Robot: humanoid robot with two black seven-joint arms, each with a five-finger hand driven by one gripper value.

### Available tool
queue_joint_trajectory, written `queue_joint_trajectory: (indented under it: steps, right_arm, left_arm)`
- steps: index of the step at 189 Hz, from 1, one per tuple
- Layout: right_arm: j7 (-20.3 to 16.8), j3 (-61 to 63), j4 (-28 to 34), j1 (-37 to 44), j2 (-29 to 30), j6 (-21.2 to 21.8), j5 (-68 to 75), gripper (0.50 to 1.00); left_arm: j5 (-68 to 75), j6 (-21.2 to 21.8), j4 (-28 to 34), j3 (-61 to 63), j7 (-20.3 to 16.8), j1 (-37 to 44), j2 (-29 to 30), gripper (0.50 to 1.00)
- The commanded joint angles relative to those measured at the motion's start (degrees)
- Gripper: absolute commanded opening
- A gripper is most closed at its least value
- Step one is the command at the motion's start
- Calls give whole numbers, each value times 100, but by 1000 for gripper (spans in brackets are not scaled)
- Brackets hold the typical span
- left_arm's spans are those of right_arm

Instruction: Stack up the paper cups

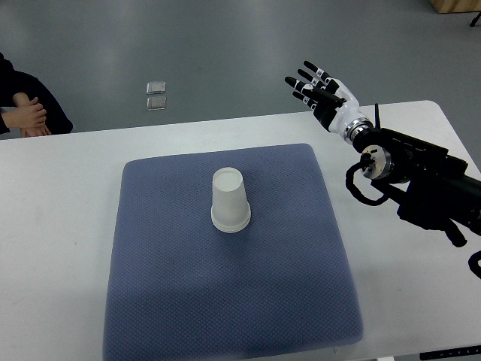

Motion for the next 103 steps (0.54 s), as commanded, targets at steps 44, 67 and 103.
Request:
queue_joint_trajectory:
  steps: [44, 67, 103]
  right_arm:
    - [165, -1, -1, -157, -12, -18, -6, 915]
    - [173, -1, -1, -166, -3, -18, -6, 915]
    - [296, -1, -27, -227, -12, -18, -6, 915]
  left_arm:
    - [0, 0, 0, 2, -5, 1, 0, 1000]
    - [0, 0, 0, 2, -5, 1, 0, 1000]
    - [0, 0, 0, -7, 3, 1, 0, 1000]
